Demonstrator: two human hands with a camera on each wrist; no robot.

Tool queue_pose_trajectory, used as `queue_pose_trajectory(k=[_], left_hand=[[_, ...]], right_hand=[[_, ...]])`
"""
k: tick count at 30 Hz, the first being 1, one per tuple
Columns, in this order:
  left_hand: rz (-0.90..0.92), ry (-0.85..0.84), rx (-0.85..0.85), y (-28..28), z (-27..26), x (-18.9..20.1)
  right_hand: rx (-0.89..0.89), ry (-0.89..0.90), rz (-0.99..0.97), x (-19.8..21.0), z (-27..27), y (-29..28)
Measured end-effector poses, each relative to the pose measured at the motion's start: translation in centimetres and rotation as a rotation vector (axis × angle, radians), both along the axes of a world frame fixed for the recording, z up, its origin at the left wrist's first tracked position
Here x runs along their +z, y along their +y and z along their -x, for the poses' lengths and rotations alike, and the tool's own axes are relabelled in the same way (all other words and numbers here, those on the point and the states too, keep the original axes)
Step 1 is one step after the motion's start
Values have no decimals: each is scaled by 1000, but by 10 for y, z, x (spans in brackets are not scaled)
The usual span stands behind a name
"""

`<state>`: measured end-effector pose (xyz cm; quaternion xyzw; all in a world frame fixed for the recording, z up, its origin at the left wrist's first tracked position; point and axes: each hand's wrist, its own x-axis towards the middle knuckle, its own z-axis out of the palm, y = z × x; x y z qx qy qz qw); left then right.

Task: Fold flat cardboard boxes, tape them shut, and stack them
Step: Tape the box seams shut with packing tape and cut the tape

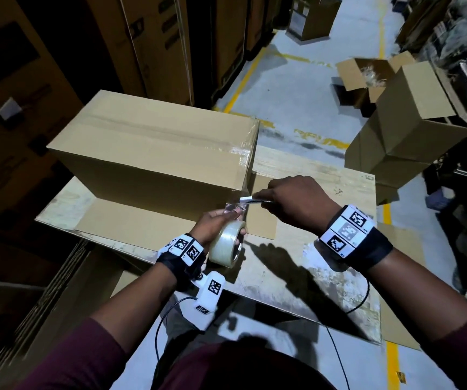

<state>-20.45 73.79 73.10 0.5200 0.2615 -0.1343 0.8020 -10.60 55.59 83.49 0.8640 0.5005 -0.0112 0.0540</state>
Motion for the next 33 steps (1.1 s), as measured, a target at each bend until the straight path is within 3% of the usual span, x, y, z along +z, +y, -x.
queue_pose_trajectory(k=[6,9,13,17,23,26,30,33], left_hand=[[8,2,-43,-2,4,-2],[12,-5,-39,0,5,-4],[15,-26,-50,1,8,-4],[-20,-22,-59,-1,8,5],[-37,20,-64,5,8,-1],[-31,23,-85,3,8,0],[-85,54,-165,-3,9,-10],[-5,80,-217,-8,10,-20]], right_hand=[[-59,-10,182,-22,1,-1],[-117,90,40,-34,-6,-33],[-125,348,-298,-51,-2,-69],[-78,365,-444,-74,4,-45],[-88,330,-335,-105,-4,-16],[-128,282,-167,-118,-8,-14],[-279,328,-43,-141,-10,-27],[-458,376,-13,-168,-10,-57]])
